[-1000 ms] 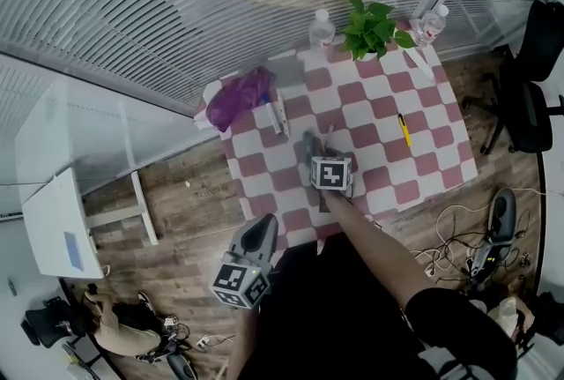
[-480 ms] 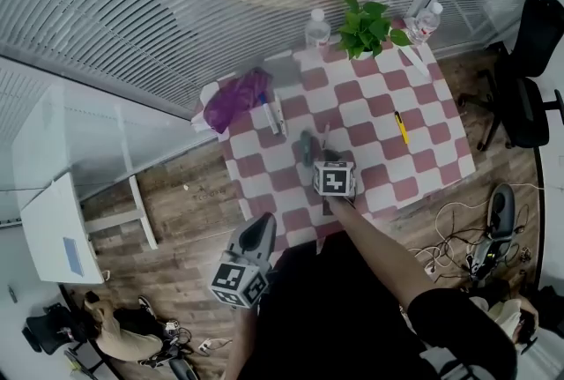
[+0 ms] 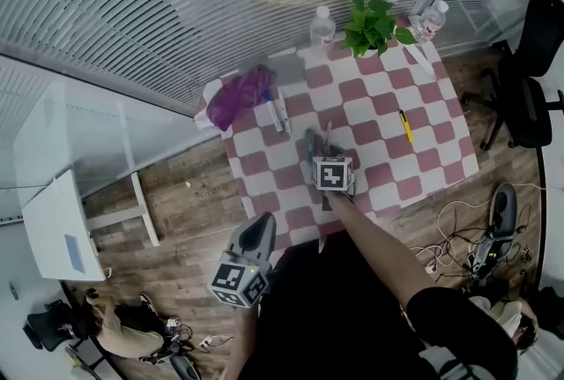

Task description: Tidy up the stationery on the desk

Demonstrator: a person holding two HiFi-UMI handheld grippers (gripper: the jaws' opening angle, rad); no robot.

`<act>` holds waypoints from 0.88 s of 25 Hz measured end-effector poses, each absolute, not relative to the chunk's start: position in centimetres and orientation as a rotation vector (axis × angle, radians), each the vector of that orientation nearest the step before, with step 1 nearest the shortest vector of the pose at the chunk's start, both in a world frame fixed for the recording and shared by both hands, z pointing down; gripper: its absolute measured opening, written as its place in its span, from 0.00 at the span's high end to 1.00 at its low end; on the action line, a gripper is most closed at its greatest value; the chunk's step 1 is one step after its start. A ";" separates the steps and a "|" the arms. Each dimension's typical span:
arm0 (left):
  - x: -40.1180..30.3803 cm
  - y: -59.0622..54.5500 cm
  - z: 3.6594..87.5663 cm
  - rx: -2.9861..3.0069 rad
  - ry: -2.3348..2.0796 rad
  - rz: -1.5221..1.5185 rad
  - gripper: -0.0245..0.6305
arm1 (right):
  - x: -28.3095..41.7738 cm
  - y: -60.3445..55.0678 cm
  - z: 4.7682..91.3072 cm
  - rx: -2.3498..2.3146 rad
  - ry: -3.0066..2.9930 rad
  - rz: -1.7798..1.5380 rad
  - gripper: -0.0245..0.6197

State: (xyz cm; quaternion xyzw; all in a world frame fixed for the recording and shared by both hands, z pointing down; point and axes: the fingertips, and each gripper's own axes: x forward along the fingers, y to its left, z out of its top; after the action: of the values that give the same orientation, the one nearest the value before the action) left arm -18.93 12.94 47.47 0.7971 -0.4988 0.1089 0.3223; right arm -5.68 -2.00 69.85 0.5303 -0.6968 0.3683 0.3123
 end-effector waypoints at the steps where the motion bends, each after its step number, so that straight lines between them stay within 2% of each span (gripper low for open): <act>1: -19.0 12.9 47.5 2.091 -1.312 0.286 0.91 | -5.8 -2.0 69.9 1.386 -1.845 0.963 0.78; 2: -19.0 12.9 47.5 2.091 -1.312 0.286 0.91 | -6.0 -2.0 69.9 1.377 -1.852 0.961 0.82; 10: -18.3 12.2 47.1 2.124 -1.283 0.268 0.91 | -5.1 -1.1 69.5 1.305 -1.855 0.971 0.87; 22: -14.0 10.1 47.3 2.210 -1.148 0.272 0.91 | 2.0 -0.3 67.1 1.348 -1.890 0.894 0.87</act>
State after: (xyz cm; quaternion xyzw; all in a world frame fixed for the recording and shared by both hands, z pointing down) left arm -14.03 10.07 47.34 0.8378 -0.4354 0.1032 0.3130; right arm 2.02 -0.32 67.14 0.5132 -0.7194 0.3405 0.3213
